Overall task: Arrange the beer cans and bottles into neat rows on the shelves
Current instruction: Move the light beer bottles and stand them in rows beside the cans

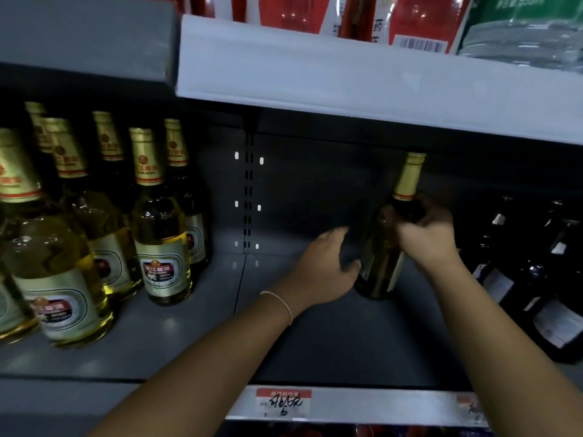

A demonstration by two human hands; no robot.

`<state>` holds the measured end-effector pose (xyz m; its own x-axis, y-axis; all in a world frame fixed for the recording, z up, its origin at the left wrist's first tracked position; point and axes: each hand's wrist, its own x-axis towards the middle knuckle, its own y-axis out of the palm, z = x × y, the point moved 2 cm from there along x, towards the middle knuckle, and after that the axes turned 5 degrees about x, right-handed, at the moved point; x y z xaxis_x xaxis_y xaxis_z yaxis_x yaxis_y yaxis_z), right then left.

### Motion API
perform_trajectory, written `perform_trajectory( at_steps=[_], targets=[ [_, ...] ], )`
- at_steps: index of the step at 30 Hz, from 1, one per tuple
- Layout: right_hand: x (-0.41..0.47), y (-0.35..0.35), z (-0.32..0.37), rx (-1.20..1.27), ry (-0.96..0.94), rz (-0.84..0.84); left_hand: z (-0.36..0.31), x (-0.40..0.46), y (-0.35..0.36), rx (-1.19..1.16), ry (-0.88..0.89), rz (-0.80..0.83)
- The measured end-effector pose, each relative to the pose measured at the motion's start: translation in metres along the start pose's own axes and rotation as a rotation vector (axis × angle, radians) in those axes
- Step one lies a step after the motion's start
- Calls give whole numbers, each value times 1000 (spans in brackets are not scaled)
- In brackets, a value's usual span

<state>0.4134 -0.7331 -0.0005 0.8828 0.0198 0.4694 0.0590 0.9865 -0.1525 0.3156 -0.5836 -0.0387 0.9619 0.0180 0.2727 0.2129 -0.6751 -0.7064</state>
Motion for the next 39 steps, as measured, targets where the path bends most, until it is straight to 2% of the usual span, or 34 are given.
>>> perform_trajectory(
  at_steps=[5, 11, 14, 23, 33, 39],
  targets=[
    [-40, 31, 35, 55, 56, 43, 14, -33, -18, -3, 17, -30],
    [-92, 88, 82, 100, 46, 95, 53, -85, -49, 18, -10, -145],
    [-112, 116, 98, 83, 47, 76, 69, -108, -68, 74, -31, -212],
    [-160, 179, 133, 104, -28, 10, 102, -152, -113, 3, -128, -324],
    [-197, 223, 149, 50, -75, -132, 130, -182, -142, -212, -133, -309],
    [-202, 240, 150, 23, -52, -164, 138, -192, -151, -251, -169, -275]
  ],
)
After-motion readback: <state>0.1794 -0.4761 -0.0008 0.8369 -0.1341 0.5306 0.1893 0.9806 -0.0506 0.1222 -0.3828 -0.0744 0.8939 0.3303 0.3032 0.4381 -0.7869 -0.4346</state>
